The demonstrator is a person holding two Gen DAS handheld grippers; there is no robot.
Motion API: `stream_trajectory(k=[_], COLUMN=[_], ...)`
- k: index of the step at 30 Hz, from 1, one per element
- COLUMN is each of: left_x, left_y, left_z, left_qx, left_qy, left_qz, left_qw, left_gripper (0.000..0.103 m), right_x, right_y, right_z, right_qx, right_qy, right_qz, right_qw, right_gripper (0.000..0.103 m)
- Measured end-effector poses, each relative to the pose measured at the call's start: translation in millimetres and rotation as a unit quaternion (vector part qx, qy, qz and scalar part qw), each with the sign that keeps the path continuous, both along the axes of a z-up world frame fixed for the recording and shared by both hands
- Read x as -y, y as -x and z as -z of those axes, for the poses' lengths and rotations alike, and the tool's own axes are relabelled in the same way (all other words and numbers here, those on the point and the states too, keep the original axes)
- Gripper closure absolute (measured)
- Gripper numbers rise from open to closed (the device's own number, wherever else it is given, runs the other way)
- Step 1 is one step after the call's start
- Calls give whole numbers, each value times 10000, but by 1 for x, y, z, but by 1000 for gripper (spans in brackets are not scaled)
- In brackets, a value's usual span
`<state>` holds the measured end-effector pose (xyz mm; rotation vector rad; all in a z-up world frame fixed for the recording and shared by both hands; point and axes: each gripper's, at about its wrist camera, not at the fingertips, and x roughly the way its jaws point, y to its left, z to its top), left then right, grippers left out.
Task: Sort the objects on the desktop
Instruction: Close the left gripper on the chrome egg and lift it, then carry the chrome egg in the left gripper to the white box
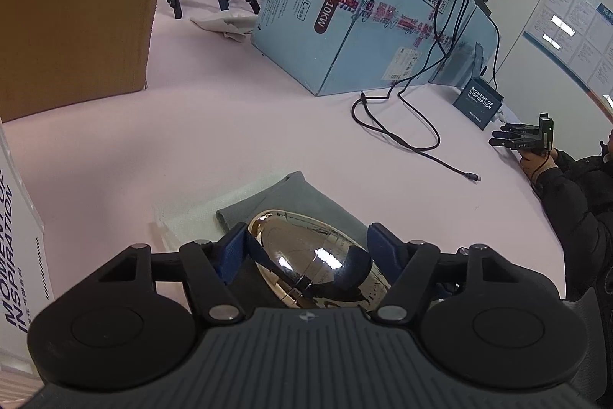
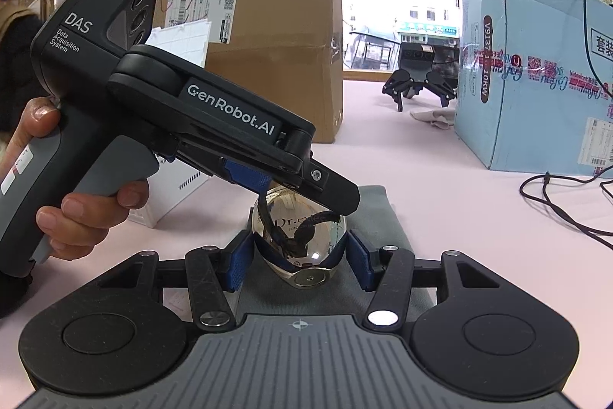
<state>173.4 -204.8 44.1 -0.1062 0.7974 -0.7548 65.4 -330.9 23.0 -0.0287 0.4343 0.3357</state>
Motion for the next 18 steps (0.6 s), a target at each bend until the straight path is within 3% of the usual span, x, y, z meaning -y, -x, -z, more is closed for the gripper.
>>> stream_trajectory(k=[8, 18], left_x=[-6, -35], left_y=[11, 40], left_z=[-20, -67], left_qx=[271, 818], left_qy=[188, 528], left_qz=[4, -252], left_qw=[9995, 9949], left_gripper=[39, 39], right_x=[0, -11], right_y=[15, 32], right_z=[-8, -38], right_qx=[501, 1253], right_qy=[-102, -420], right_qz=[25, -108], right_qw=[9987, 9912], right_gripper=[53, 53])
